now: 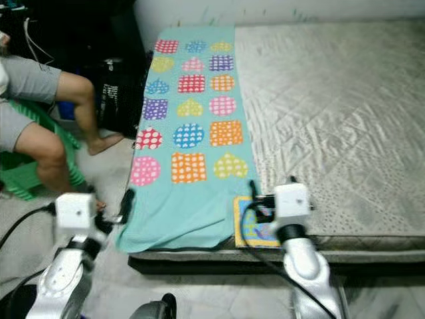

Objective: Clean up the room

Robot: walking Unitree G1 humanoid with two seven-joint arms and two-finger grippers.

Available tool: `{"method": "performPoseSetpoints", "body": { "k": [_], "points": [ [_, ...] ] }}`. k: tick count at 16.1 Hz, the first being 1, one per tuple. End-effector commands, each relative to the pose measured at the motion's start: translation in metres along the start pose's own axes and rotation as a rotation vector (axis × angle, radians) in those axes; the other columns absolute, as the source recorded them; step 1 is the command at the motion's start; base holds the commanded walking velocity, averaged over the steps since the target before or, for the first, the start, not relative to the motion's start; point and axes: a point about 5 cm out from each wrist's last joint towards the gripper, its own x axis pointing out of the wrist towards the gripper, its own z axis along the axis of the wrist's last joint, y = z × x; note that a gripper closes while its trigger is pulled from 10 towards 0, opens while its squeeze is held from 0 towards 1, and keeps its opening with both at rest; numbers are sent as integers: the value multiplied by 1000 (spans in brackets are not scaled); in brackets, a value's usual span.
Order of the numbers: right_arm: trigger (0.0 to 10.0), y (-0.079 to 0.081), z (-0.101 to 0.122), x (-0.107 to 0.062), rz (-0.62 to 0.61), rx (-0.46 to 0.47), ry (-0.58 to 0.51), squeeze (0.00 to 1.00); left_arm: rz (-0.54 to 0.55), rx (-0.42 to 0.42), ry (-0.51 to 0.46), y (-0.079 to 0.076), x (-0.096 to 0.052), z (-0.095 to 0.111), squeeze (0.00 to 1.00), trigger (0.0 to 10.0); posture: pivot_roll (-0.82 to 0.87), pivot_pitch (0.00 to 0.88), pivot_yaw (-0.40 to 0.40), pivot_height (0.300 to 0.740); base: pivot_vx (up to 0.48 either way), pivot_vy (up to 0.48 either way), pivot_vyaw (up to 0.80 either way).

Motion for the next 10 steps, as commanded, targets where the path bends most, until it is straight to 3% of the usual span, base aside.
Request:
{"method": "performPoseSetpoints", "body": {
  "k": [1,7,10],
  "points": [
    [10000,6,1,0,-4,30,-7,0,10,12,24,9,-1,-4,0,10000,65,164,78,740,0,0,0],
    [10000,5,-4,-5,-105,60,-16,0,-114,26,21,-4,25,-2,0,10000,-2,119,185,740,0,0,0],
    [10000,2,-3,-3,-119,43,-25,0,-141,21,26,-7,39,-5,0,10000,-60,95,191,740,0,0,0]
  ]
}}
